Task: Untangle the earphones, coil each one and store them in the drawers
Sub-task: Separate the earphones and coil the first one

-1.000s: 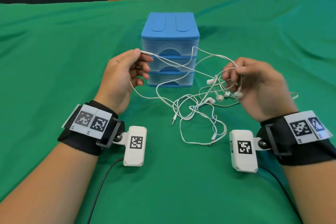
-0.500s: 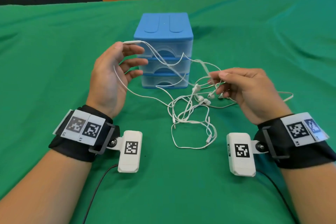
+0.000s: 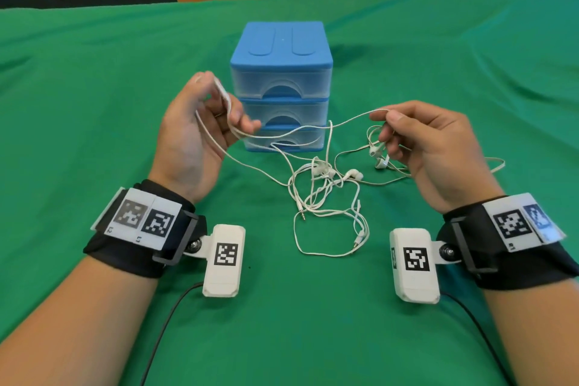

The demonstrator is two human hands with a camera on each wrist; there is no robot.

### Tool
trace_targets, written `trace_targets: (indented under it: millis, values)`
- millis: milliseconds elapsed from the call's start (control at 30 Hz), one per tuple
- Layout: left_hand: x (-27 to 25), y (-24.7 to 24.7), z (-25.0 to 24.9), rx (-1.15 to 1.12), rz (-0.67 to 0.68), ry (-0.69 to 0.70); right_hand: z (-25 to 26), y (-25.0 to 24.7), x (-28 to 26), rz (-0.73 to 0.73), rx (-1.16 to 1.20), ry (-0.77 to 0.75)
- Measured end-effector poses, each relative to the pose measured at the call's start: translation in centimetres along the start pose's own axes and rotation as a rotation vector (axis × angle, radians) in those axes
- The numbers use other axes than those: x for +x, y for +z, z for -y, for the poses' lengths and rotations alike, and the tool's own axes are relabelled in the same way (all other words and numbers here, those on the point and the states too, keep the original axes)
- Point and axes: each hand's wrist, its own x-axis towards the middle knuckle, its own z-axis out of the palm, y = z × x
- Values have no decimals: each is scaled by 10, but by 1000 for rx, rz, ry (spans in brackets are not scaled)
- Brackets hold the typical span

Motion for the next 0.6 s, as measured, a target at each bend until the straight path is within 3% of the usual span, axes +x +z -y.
trace_targets:
  millis: [167,400,600]
  values:
    - [1,2,4,324,42,-115,-2,3,0,29,-53,-14]
    - [-6,8,15,777,358,-253,-5,12,3,104,-61,-1]
    - [-9,12,17,792,373,-292,-7,17,3,195,-53,87]
